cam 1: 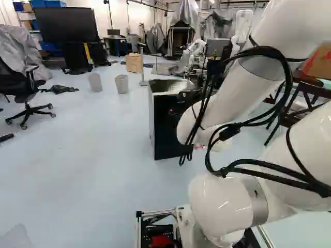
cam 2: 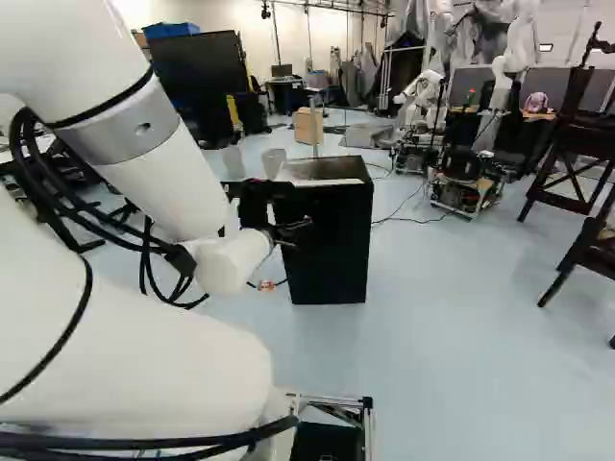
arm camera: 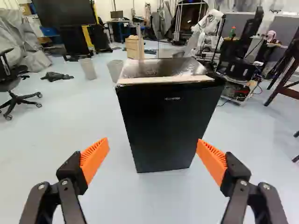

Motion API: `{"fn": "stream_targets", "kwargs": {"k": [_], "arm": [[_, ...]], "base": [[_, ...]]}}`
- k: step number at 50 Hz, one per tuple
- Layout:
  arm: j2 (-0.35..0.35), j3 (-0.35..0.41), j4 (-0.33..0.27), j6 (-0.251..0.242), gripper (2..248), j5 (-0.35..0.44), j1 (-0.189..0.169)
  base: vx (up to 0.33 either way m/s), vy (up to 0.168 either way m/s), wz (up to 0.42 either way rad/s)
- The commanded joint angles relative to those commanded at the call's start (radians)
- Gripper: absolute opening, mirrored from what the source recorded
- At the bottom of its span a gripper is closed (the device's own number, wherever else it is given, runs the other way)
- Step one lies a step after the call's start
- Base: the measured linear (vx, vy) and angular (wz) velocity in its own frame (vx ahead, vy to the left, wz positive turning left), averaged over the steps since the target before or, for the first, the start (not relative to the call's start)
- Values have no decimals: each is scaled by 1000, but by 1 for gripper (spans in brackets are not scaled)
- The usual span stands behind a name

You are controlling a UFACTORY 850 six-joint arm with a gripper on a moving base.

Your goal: Grab a drink from the fridge

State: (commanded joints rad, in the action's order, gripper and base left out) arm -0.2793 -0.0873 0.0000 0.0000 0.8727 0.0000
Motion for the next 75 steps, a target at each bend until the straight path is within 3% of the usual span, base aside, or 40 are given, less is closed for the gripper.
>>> {"fn": "stream_targets", "kwargs": {"k": [75], "arm": [[0,0,0,0,247,0,0]], "base": [[35,12,-10]]}}
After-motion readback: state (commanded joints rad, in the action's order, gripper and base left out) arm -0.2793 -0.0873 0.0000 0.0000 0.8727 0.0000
